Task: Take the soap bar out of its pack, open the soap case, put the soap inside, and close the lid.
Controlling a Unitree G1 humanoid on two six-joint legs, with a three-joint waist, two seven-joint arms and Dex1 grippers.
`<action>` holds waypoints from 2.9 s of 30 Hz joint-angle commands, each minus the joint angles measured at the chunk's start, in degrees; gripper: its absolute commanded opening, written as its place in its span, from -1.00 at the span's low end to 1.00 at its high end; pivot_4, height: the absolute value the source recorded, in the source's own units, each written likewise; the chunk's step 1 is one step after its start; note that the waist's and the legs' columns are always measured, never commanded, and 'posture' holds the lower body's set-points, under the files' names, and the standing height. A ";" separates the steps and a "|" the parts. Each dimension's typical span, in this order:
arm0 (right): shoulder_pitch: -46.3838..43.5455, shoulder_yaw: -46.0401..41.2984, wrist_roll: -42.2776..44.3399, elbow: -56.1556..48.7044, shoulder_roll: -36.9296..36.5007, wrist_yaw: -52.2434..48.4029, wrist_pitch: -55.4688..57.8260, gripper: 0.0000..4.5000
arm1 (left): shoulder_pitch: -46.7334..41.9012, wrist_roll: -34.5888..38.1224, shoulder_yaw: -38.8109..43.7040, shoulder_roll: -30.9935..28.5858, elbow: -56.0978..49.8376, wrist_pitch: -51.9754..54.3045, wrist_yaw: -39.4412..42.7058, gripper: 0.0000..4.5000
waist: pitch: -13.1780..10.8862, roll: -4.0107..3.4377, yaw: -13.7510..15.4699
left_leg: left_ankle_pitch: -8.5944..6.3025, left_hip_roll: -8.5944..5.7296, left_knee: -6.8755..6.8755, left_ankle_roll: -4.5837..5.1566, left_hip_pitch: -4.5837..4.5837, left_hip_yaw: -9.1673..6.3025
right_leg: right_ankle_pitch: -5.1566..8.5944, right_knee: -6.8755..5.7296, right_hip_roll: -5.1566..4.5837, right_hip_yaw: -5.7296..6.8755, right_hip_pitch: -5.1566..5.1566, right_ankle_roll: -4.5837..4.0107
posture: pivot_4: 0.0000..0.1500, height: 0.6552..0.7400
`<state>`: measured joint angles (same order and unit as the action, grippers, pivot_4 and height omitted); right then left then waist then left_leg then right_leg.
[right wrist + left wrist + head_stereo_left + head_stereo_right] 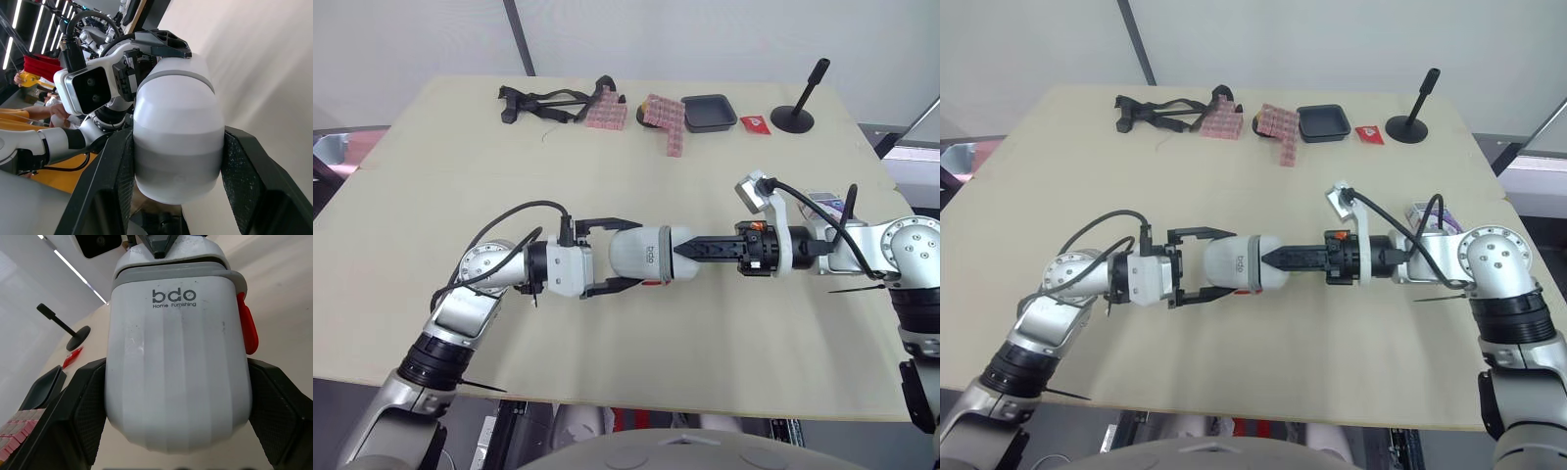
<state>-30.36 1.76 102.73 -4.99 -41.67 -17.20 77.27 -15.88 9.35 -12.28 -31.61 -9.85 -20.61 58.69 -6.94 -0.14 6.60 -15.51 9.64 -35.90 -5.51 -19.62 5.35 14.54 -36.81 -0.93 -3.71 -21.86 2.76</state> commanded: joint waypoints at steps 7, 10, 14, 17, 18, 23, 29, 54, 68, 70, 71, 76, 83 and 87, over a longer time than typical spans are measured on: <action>-1.95 -1.08 -0.06 0.09 -3.91 -6.34 2.23 -0.09 | 0.58 0.21 0.96 -1.43 -0.27 2.08 -0.70 0.54 | 0.00 0.00 0.03 | 0.00 0.01 0.00 0.00 0.00 0.00 | 0.00 0.01 0.01 -0.01 0.00 0.00 | 1.00 1.00; -1.98 -1.01 -0.41 0.10 -3.99 -6.84 2.23 -0.09 | 0.58 0.20 0.97 -1.42 -0.31 2.15 -0.69 0.54 | 0.00 0.00 0.07 | 0.00 0.01 -0.01 0.00 0.00 0.00 | 0.00 0.01 0.01 -0.01 0.00 0.00 | 1.00 1.00; -2.40 -2.70 -3.82 1.30 -7.29 -8.37 2.84 -0.09 | 0.22 0.21 0.83 -1.21 0.28 2.30 -0.60 0.54 | 0.00 0.00 0.14 | 0.00 0.01 -0.01 0.00 0.00 0.00 | 0.00 0.00 0.01 -0.02 0.00 0.00 | 1.00 1.00; -3.95 -2.47 -19.12 1.23 -17.29 -16.70 1.27 -0.09 | -0.34 0.29 0.65 -0.94 1.42 2.55 -0.35 0.54 | -0.05 -0.07 1.03 | 0.00 -0.07 -0.04 0.02 -0.07 -0.01 | 0.00 0.01 -0.08 0.02 -0.03 0.00 | 1.00 1.00; -4.44 -0.40 -24.21 0.92 -19.51 -19.37 -0.72 -0.09 | -0.28 0.26 0.61 -0.93 1.48 2.49 -0.34 0.54 | -0.05 -0.03 1.10 | -0.01 -0.08 -0.07 0.03 -0.10 -0.01 | 0.00 0.02 -0.09 0.03 -0.03 0.00 | 1.00 1.00; -6.10 4.84 -38.76 1.32 -22.68 -29.51 -6.16 -0.09 | -0.51 0.11 0.45 -0.75 2.13 2.20 -0.30 0.54 | -0.04 0.10 0.21 | -0.02 0.12 -0.07 0.00 -0.10 -0.01 | 0.00 0.03 0.13 -0.02 -0.03 0.00 | 1.00 1.00; -7.73 14.11 -58.09 -0.26 -28.79 -40.93 -16.29 -0.09 | -0.83 -0.07 0.20 -0.65 2.58 2.00 -0.09 0.54 | -0.07 0.06 0.64 | -0.03 0.11 -0.18 0.02 -0.18 -0.01 | 0.00 0.00 0.11 0.00 -0.04 0.00 | 1.00 1.00; -7.44 11.59 -68.43 0.50 -25.22 -49.14 -15.43 -0.09 | -0.85 -0.08 0.21 -0.62 2.64 1.95 -0.05 0.54 | -0.07 0.05 0.74 | -0.03 0.13 -0.39 0.03 -0.10 -0.01 | 0.00 -0.31 0.13 -0.10 -0.04 -0.01 | 1.00 1.00; -7.30 10.98 -69.69 0.39 -24.62 -49.95 -14.99 -0.09 | -0.85 -0.08 0.21 -0.62 2.64 1.95 -0.05 0.54 | -0.07 0.04 0.83 | -0.03 0.13 -0.40 0.03 -0.09 0.00 | 0.00 -0.33 0.14 -0.14 -0.04 -0.01 | 1.00 1.00; -7.29 10.94 -69.80 0.38 -24.57 -50.02 -14.96 -0.09 | -0.85 -0.08 0.21 -0.62 2.64 1.95 -0.05 0.54 | -0.07 0.04 0.84 | -0.03 0.13 -0.40 0.03 -0.09 0.00 | 0.00 -0.33 0.14 -0.15 -0.04 -0.01 | 1.00 1.00; -7.29 10.92 -69.88 0.38 -24.54 -50.07 -14.94 -0.09 | -0.85 -0.08 0.21 -0.62 2.64 1.95 -0.05 0.54 | -0.06 0.04 0.84 | -0.03 0.13 -0.40 0.03 -0.09 0.00 | 0.00 -0.33 0.15 -0.15 -0.04 -0.01 | 1.00 1.00; -7.26 10.80 -70.19 0.36 -24.40 -50.26 -14.85 -0.09 | -0.85 -0.08 0.21 -0.62 2.64 1.95 -0.05 0.54 | -0.06 0.04 0.83 | -0.03 0.13 -0.40 0.03 -0.08 0.00 | 0.00 -0.34 0.14 -0.16 -0.04 -0.01 | 1.00 1.00; -8.84 29.57 -101.40 6.33 -25.90 -51.10 -47.76 -0.09 | -0.16 -0.67 0.40 -0.93 2.53 1.73 -0.47 0.54 | -0.04 0.08 0.46 | -0.03 0.16 -0.48 0.03 -0.07 0.00 | 0.01 -0.42 0.10 -0.10 -0.05 -0.02 | 1.00 1.00; -9.10 28.98 -105.10 9.47 -24.43 -53.14 -52.02 -0.09 | -0.12 -0.69 0.40 -0.95 2.57 1.70 -0.48 0.54 | -0.05 0.05 -0.14 | -0.03 0.11 -0.64 0.04 -0.56 0.00 | 0.01 -0.55 0.10 -0.18 -0.41 -0.02 | 1.00 1.00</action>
<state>-38.51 32.72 0.05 3.74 -65.73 -69.31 27.43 -15.93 8.75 -12.44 -32.25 -6.33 -18.06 58.74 -6.99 -0.09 6.46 -15.54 9.77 -36.58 -5.47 -20.25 5.36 14.54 -37.38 -0.80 -3.89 -22.32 2.74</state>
